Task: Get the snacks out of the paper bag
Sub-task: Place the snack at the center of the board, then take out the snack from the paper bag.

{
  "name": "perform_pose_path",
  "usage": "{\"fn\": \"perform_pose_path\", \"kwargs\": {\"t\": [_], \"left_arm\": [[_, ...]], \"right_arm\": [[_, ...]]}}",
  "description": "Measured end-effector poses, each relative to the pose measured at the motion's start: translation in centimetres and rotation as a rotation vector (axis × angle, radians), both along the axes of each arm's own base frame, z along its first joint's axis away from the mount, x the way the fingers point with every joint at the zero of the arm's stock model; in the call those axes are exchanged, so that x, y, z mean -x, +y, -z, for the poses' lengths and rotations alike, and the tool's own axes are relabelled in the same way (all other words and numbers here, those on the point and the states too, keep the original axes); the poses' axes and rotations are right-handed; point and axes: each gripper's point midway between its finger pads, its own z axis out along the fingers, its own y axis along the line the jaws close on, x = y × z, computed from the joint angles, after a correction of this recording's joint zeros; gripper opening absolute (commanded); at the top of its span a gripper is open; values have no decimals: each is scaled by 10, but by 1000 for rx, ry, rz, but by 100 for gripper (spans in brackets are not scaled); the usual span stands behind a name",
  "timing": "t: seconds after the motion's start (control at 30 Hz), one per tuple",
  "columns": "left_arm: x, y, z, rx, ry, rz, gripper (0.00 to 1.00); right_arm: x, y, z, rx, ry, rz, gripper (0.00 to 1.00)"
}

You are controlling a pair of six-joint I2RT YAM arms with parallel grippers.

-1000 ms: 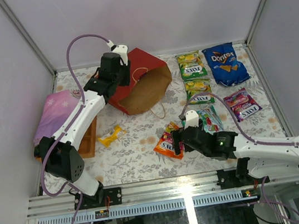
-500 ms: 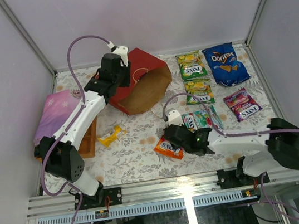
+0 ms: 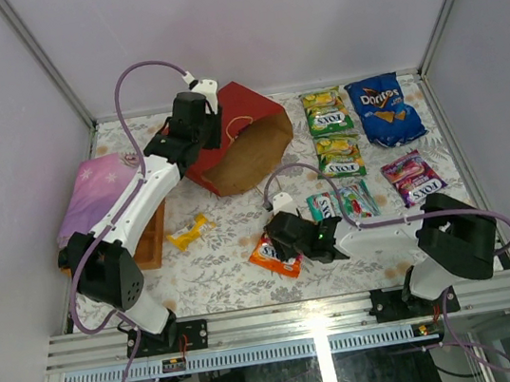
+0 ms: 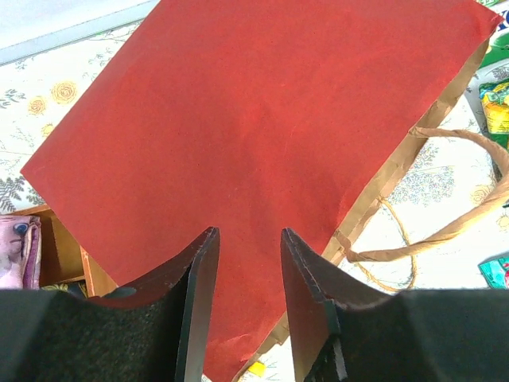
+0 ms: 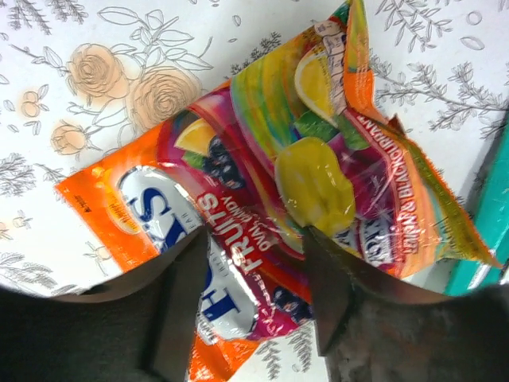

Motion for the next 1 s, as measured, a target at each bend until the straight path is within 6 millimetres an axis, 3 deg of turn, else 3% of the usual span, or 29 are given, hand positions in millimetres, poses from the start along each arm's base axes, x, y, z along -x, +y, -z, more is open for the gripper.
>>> {"fn": "perform_pose_path", "kwargs": {"t": [0.07, 0.1, 0.2, 0.23, 0.3, 0.37, 0.43, 0.47, 0.57, 0.77, 0.8, 1.0], "left_arm": [[0, 1, 0, -1, 0, -3, 37], [-1, 2, 0, -2, 0, -5, 37], [-1, 2, 0, -2, -1, -7, 38], [-1, 2, 0, -3, -1, -7, 38], [-1, 2, 0, -2, -1, -7, 38], [-1, 2, 0, -2, 0, -7, 38], [-1, 2, 0, -2, 0, -7, 39], [-1, 2, 0, -2, -1, -7, 39], [-1, 3, 0, -2, -1, -8, 39], [-2, 4, 0, -1, -1, -11, 40], [-2, 4, 0, 0, -1, -11, 40], [-1, 3, 0, 5, 2, -4, 40]], "right_arm": [[3, 3, -4, -9, 13, -12, 94], [4, 4, -9, -6, 10, -25, 99], [-6, 6, -41, -31, -59, -43, 99], [-14, 10, -61, -71, -98, -36, 99], [-39, 17, -101, -188, -165, 5, 99], [-80, 19, -142, -376, -206, 98, 94], [-127, 14, -166, -555, -219, 209, 91], [-143, 13, -167, -611, -213, 248, 91], [-180, 29, -141, -751, -129, 335, 87], [-206, 78, -26, -939, 151, 503, 80], [-213, 85, -18, -994, 173, 527, 80], [-267, 117, -22, -1202, 166, 613, 79]]}}
